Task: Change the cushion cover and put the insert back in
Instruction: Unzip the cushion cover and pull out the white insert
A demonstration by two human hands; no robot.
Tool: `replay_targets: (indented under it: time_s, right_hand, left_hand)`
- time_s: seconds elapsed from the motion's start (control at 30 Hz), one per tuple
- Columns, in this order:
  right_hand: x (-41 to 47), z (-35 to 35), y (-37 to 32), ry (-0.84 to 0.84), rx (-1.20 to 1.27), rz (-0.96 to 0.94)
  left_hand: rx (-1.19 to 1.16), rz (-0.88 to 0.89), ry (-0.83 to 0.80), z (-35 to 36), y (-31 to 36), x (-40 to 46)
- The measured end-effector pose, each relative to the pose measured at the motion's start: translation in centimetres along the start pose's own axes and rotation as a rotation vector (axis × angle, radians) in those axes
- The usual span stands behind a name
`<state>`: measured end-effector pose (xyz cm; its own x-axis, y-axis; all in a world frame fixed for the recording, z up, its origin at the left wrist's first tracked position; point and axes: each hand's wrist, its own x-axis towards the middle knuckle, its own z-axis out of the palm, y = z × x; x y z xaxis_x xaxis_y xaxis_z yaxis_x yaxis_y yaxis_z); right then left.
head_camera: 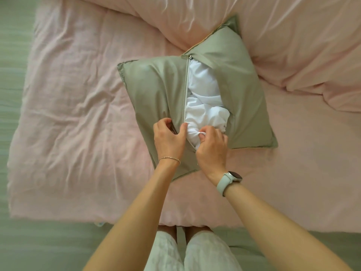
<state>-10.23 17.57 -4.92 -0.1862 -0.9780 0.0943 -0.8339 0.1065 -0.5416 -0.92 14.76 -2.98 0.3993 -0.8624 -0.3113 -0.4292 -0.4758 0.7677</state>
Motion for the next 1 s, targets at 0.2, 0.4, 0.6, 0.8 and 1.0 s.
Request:
replay_targets:
  time_s: [0.2,0.4,0.6,0.8,1.0]
  right_hand:
    - [0.8,-1.2,0.1,0.030,0.101,-0.047]
    - [2.3,-2.4,-0.3,0.053,0.184,-0.127]
    - [3.6,-3.0,-2.1,0.034,0.199,-0.259]
    - [4.2,-5.4,-3.0,-0.156,0.409,-0.151]
    - [3.6,-8.7,-3.0,-0.185,0.602,-0.037]
  left_hand:
    - [-0.047,-0.092,0.128,-0.1,-0.5,-0.3]
    - [-0.116,-0.036,0.150,1.2,1.7,-0.7]
    - [-0.135,-0.078,0.319,0.5,3.2,1.6]
    - [-0.103,-0.026,0.384,-1.9,3.4,4.1]
    - [-0.066,-0.028,0.305,-2.7,3.9,5.7]
